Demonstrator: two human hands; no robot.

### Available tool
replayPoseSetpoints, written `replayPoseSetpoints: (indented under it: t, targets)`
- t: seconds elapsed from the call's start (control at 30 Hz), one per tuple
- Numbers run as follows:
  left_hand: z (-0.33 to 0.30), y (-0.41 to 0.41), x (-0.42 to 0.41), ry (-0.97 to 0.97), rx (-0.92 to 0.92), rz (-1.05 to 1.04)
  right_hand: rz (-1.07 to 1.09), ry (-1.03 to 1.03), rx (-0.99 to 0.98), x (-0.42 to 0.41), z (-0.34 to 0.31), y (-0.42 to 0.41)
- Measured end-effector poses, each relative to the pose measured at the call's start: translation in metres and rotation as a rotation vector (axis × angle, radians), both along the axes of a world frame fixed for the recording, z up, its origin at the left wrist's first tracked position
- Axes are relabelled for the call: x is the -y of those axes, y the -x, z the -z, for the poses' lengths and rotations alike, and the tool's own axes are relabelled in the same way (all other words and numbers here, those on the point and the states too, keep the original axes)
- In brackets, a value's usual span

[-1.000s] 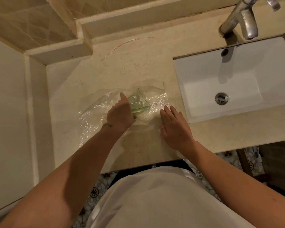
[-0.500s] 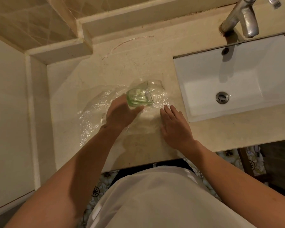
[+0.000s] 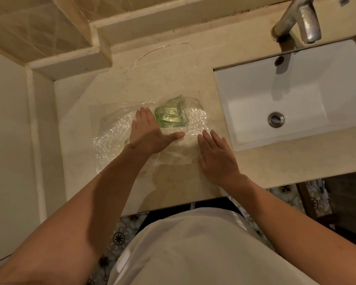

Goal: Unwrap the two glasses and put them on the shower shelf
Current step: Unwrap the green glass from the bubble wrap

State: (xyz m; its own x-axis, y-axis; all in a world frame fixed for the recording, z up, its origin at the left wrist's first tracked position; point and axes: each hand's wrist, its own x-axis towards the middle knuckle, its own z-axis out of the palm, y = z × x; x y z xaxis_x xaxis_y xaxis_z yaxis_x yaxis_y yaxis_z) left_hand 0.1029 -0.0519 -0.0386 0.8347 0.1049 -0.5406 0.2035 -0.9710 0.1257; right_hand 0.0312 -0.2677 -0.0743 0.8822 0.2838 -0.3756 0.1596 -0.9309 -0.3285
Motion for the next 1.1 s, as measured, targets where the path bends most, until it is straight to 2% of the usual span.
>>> replayPoseSetpoints:
  t: [0.33, 0.57, 0.7, 0.87, 1.1]
  targets:
    - [0.011, -0.006, 0.008, -0.069, -0.027, 0.09, 0.049, -0.067, 0.002, 0.002, 0.005, 0.002]
    - [0.003, -0.015, 0.0, -0.04, 0.089, 0.153, 0.056, -0.078, 0.004, 0.003, 0.008, 0.003]
    - [0.003, -0.019, 0.005, 0.049, 0.154, 0.119, 0.062, -0.075, 0.011, 0.003, 0.009, 0.003]
    - [0.007, -0.021, 0.007, 0.065, 0.169, 0.128, 0.072, -0.093, 0.013, 0.003, 0.011, 0.004]
    - [0.014, -0.027, 0.005, 0.182, 0.085, -0.036, 0.062, -0.082, 0.009, 0.003, 0.011, 0.004]
